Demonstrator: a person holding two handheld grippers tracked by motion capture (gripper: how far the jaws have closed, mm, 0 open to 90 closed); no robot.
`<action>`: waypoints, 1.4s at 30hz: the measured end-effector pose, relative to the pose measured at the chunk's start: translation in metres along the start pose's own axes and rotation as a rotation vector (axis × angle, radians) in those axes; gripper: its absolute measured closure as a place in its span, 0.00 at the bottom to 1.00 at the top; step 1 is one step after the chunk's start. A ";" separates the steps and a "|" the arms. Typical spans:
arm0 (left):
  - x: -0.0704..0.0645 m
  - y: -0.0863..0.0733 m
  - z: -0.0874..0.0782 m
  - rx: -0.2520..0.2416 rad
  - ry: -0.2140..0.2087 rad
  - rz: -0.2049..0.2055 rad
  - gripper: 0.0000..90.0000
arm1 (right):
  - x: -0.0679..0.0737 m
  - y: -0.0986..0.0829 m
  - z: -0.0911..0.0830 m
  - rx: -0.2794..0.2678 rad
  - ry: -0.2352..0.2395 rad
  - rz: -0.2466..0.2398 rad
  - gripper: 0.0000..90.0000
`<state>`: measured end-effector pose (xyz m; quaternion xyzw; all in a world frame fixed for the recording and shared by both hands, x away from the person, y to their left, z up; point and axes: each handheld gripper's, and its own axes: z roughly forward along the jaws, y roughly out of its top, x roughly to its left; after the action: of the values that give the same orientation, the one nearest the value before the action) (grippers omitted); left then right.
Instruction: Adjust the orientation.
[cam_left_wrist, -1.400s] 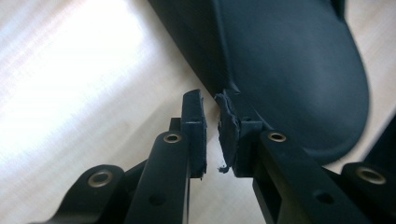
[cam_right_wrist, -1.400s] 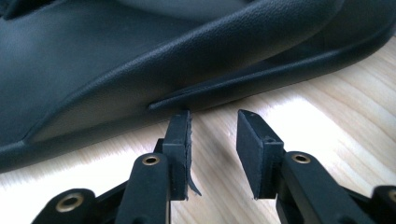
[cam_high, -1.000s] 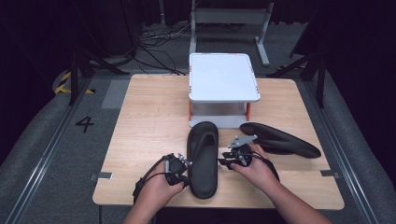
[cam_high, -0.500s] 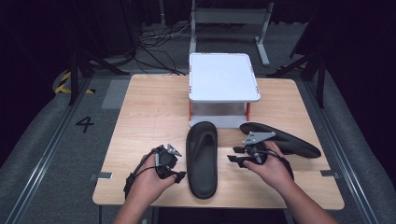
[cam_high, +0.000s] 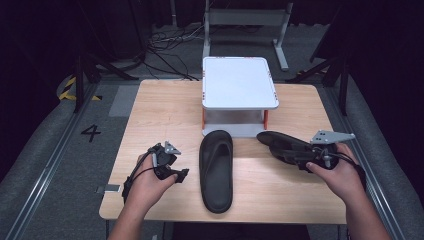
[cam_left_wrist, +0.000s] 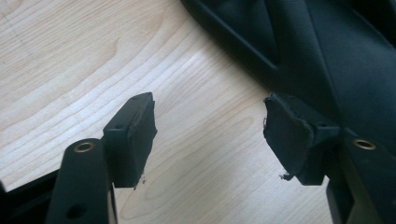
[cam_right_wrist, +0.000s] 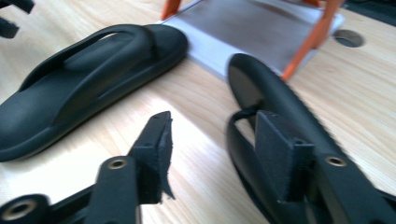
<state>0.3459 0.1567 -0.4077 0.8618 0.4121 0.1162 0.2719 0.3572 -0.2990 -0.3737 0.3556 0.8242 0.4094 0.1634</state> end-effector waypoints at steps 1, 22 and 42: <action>0.001 -0.001 0.000 0.003 -0.008 -0.004 0.37 | -0.003 -0.001 -0.002 0.001 -0.002 0.005 0.50; 0.009 -0.015 0.014 0.025 -0.024 -0.021 0.32 | -0.048 -0.020 -0.002 -0.025 -0.107 0.015 0.43; 0.010 -0.037 -0.001 0.029 0.007 -0.065 0.33 | -0.046 -0.007 0.018 0.127 -0.126 -0.125 0.69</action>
<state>0.3276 0.1836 -0.4282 0.8513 0.4426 0.1043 0.2617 0.3964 -0.3249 -0.3916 0.3382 0.8571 0.3222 0.2172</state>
